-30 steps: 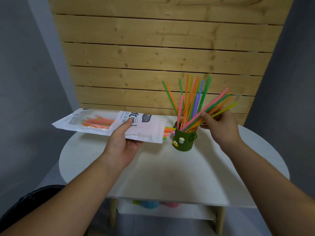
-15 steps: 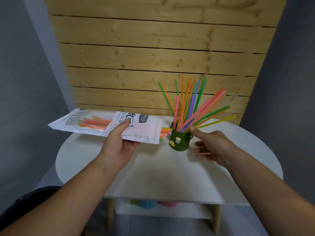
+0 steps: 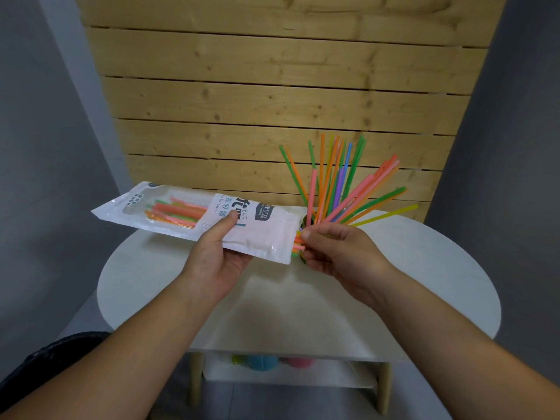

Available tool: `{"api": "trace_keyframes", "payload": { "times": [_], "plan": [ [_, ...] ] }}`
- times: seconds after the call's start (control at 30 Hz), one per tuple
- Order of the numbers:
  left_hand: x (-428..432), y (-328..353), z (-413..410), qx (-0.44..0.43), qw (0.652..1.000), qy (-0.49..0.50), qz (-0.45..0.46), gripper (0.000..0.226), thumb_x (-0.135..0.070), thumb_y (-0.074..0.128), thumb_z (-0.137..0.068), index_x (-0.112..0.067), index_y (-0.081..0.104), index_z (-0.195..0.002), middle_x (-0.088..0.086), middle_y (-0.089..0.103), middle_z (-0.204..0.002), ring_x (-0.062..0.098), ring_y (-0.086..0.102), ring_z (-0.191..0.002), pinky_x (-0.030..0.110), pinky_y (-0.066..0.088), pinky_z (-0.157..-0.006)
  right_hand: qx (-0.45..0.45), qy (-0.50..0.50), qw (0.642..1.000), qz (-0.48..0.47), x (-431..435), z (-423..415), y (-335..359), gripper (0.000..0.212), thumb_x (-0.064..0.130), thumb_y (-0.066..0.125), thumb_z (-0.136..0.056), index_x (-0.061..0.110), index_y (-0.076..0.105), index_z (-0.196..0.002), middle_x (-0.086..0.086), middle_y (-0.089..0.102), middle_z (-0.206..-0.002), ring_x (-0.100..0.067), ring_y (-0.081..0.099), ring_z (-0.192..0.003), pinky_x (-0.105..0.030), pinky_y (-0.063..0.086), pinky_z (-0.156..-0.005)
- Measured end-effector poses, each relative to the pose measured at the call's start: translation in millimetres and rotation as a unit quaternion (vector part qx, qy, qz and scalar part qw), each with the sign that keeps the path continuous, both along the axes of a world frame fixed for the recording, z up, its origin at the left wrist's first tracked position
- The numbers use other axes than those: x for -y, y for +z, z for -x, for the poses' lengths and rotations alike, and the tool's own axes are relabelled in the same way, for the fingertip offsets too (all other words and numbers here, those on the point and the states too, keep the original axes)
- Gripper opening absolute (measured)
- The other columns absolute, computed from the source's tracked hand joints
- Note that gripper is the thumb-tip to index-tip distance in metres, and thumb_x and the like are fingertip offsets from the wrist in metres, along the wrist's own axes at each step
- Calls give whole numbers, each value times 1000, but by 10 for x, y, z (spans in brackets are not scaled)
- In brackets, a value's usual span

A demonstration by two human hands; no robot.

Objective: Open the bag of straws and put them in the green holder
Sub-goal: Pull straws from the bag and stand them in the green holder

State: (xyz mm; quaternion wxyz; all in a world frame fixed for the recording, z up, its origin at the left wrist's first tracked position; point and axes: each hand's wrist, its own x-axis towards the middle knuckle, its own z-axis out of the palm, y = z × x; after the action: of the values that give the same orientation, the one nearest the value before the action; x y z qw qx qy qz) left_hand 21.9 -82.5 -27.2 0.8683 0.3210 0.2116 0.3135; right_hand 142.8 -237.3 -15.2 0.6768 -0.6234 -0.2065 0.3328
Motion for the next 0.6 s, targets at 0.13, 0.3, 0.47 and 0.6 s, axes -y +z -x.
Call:
{"api": "trace_keyframes", "payload": {
  "times": [0.13, 0.3, 0.47, 0.6],
  "plan": [
    [-11, 11, 12, 2, 1000, 3, 4, 18, -12, 63, -96, -13, 68, -113, 7, 78, -105, 20, 76, -90, 40, 62, -82, 10, -23, 1000, 1, -5, 4, 27, 4, 2, 70, -87, 1, 72, -90, -13, 65, -71, -15, 61, -58, -22, 54, -55],
    [-25, 14, 22, 7, 1000, 10, 20, 17, -10, 62, -96, -12, 67, -111, 8, 78, -105, 21, 77, -91, 42, 61, -83, 47, -53, 997, -17, 59, -43, 79, 6, 0, 68, -88, 3, 70, -84, -9, 65, -62, -14, 60, -54, -21, 53, -52],
    [-62, 19, 40, 19, 998, 25, 53, 16, -7, 62, -95, -10, 67, -110, 9, 79, -103, 22, 77, -88, 37, 63, -68, 78, -79, 994, -20, 127, -112, 121, 10, 2, 64, -90, 7, 68, -83, -6, 65, -67, -13, 58, -55, -23, 50, -52],
    [-96, 34, 68, 25, 997, 39, 66, 14, -5, 62, -95, -10, 67, -107, 8, 79, -99, 21, 77, -86, 35, 62, -64, 44, -85, 995, -20, 164, -163, 110, 8, 7, 65, -91, 10, 65, -83, -8, 60, -71, -14, 55, -54, -26, 50, -54]
  ]
}}
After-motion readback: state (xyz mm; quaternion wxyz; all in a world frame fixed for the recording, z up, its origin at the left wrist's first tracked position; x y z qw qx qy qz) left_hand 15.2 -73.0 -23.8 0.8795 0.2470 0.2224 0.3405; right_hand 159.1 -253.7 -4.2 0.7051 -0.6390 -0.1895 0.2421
